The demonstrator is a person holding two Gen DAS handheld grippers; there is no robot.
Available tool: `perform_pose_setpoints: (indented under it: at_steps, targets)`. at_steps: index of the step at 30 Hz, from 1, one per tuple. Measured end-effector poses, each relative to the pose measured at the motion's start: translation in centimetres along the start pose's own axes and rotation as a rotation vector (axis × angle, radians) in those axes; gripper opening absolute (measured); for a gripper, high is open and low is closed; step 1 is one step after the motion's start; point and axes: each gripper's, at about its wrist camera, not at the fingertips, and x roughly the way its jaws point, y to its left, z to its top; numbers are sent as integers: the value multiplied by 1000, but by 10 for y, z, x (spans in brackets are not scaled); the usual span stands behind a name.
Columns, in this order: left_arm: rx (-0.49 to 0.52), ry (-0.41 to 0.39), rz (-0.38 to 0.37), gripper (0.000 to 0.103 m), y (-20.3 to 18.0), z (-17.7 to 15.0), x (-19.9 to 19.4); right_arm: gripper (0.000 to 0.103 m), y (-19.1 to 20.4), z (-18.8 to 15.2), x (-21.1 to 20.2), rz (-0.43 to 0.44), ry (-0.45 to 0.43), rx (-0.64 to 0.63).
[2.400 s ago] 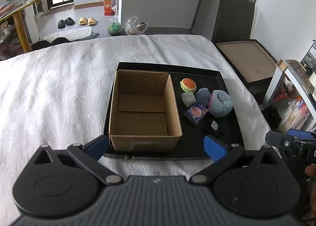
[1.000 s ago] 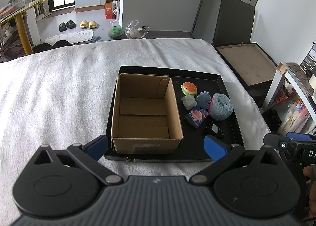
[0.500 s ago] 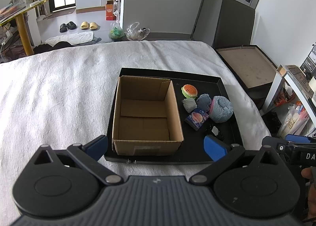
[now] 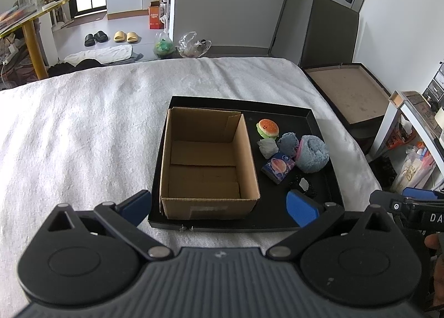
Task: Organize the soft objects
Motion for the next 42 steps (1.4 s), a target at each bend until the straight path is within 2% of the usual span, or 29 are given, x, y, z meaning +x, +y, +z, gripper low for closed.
perform_pose_setpoints:
  at_steps: [19,33,42]
  targets:
    - [1,17,7,103,4,2,11,103,-3,3,13,-6,19,5]
    - [-41,64,44,102,18,11,47,103,-25,11,45,-8,33,68]
    - [-59,80,76,100,26,22,70,92,-44,24,71,-14,44,112]
